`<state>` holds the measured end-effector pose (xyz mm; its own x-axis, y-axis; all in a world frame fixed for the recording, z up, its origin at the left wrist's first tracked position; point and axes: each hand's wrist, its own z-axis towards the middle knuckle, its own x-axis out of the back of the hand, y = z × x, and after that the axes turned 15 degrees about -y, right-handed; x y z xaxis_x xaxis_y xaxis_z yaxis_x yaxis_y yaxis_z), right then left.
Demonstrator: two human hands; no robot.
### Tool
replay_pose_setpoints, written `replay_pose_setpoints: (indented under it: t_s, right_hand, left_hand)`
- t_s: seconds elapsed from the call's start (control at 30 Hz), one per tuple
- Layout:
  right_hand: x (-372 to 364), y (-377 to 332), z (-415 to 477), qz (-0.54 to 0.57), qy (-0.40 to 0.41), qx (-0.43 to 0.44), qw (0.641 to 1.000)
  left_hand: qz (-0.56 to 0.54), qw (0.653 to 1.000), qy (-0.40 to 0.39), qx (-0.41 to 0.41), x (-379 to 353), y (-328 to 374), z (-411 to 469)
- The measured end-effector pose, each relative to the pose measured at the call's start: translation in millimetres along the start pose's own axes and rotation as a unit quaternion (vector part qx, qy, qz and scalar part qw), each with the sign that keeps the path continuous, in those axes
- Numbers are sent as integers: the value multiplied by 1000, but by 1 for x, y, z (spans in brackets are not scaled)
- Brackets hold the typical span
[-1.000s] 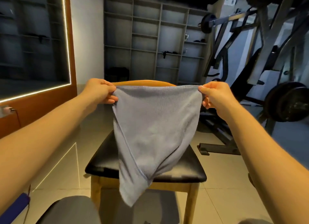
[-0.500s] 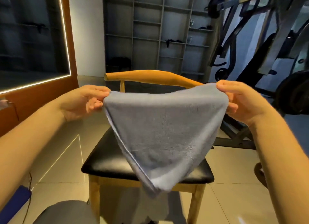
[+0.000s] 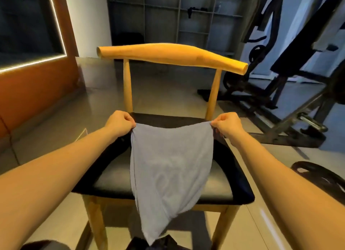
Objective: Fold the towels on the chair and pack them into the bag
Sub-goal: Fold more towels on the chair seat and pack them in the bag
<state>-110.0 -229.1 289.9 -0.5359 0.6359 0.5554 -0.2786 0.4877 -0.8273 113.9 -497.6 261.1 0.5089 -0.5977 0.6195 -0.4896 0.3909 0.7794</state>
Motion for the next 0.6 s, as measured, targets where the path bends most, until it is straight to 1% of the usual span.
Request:
replay_pose_setpoints:
  t_s: [0.07, 0.23, 0.43, 0.53, 0.6]
  right_hand:
    - [-5, 4, 19, 4, -1, -25, 1000]
    - [-15, 16, 55, -36, -20, -84, 996]
    - [-26, 24, 80, -49, 2, -81, 995]
    - [-26, 28, 79, -54, -1, -85, 995]
    - [-22, 27, 70, -60, -10, -78, 995]
  left_hand:
    - [13, 1000, 9, 1, -4, -3, 17]
    - [45, 999, 0, 10, -13, -14, 54]
    - [95, 995, 9, 11, -26, -18, 77]
    - [120, 993, 6, 24, -30, -19, 74]
    - [120, 992, 18, 19, -30, -18, 67]
